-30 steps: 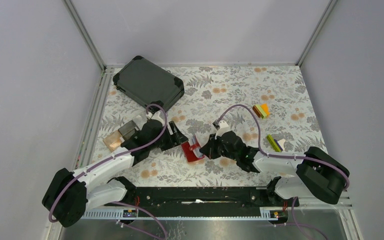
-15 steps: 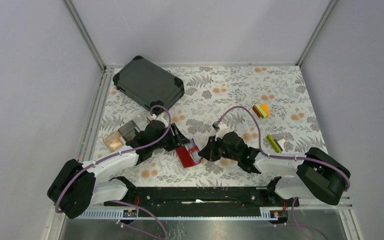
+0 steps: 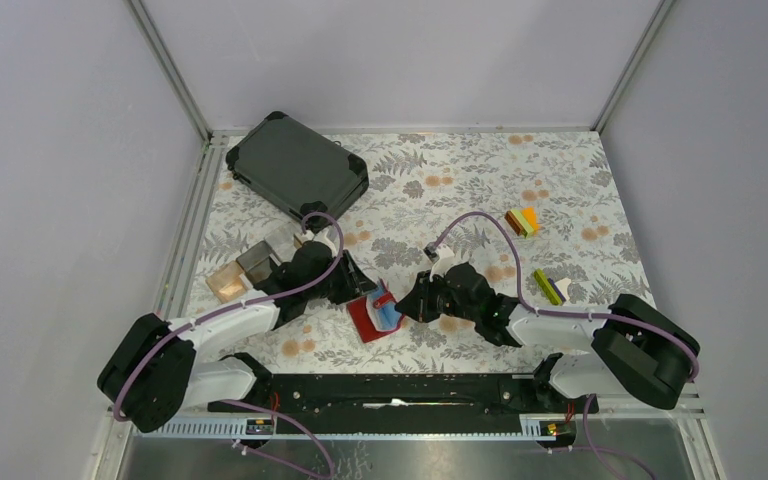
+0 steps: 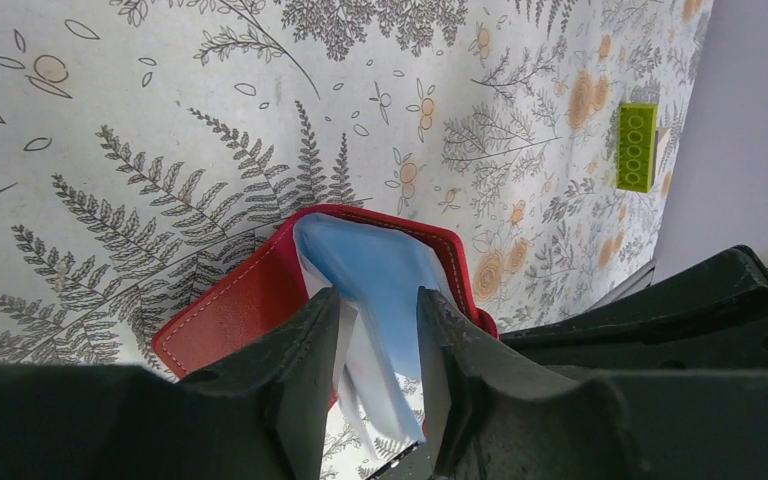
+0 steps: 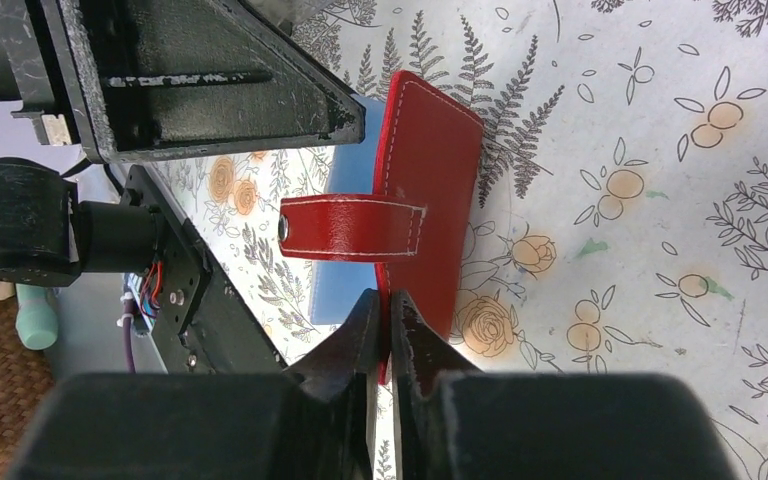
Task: Put the credit cards into the card holder
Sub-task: Open the card holder at the center of the board.
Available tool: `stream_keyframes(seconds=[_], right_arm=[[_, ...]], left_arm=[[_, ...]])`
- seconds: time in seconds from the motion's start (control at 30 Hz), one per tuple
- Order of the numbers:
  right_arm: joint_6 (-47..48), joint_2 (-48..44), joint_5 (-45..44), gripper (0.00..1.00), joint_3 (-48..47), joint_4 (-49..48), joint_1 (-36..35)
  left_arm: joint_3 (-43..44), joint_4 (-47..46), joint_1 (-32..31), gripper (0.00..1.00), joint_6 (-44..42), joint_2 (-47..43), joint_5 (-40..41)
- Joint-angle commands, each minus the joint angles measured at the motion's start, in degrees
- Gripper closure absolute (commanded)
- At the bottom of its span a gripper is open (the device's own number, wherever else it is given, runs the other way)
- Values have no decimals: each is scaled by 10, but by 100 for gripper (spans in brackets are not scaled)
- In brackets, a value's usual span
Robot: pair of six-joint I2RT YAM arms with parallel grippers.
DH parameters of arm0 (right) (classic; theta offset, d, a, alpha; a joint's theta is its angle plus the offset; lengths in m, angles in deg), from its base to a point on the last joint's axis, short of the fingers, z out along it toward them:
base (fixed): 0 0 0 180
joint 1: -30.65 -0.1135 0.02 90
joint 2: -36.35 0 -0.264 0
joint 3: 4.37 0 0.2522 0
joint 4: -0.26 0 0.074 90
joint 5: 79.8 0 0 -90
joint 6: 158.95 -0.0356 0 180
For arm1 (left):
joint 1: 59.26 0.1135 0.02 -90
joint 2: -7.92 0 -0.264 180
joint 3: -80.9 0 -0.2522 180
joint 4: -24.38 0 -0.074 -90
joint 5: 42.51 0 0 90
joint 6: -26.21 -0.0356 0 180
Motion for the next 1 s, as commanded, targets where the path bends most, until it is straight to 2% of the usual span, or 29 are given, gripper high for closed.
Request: stream_keyframes(seconds=[0.0, 0.17, 0.33, 0.43, 0.67, 0.83, 0.97], right_arm=[[-6, 11, -4, 94, -6, -17, 5], [-29, 12, -52, 100, -8, 22, 5], [-56, 10, -112, 100, -3, 72, 5], [-61, 8, -116, 100, 2, 80, 5], [-70, 18, -142, 100, 6, 96, 5], [-73, 24, -154, 100, 6, 104, 5], [-74, 29, -160, 100, 6, 106, 5]], left_arm=[[10, -3, -1, 64, -5, 5, 12], [12, 28, -1, 64, -19, -12, 39], [18, 86, -1, 56, -39, -49, 84], [22, 114, -1, 51, -53, -68, 95], [25, 155, -2, 43, -70, -86, 96], [20, 172, -2, 33, -65, -96, 83], [0, 151, -2, 25, -50, -101, 51]])
